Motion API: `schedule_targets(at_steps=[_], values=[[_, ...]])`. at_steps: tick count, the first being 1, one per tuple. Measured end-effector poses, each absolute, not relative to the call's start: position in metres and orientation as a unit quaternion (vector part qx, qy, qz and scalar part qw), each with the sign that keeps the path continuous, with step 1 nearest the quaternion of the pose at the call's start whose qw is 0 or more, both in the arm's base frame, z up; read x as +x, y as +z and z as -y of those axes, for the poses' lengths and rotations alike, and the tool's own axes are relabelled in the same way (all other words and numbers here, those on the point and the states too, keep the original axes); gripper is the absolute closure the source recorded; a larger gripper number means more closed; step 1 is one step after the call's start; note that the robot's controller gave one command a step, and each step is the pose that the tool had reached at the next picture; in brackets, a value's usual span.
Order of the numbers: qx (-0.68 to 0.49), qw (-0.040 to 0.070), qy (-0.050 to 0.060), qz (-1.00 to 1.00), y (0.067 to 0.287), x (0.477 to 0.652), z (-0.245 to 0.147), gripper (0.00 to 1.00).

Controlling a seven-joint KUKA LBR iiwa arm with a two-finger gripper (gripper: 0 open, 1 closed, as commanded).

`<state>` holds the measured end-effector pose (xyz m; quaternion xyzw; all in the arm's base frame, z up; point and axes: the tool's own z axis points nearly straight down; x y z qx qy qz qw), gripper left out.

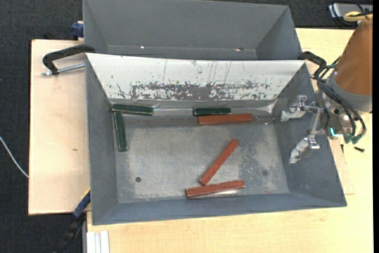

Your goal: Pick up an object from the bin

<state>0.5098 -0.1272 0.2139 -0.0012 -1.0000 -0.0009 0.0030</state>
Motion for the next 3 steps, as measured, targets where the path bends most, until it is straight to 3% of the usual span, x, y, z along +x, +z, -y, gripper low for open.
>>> schedule_targets(at_steps=[1,2,3], values=[[-0.001,0.001,0.000,1.000,0.216,0.511,0.127,0.00],[0.051,-0.002,0.001,0.999,0.201,0.523,0.127,0.00],[0.099,-0.003,0.001,0.995,0.143,0.525,0.103,0.00]])
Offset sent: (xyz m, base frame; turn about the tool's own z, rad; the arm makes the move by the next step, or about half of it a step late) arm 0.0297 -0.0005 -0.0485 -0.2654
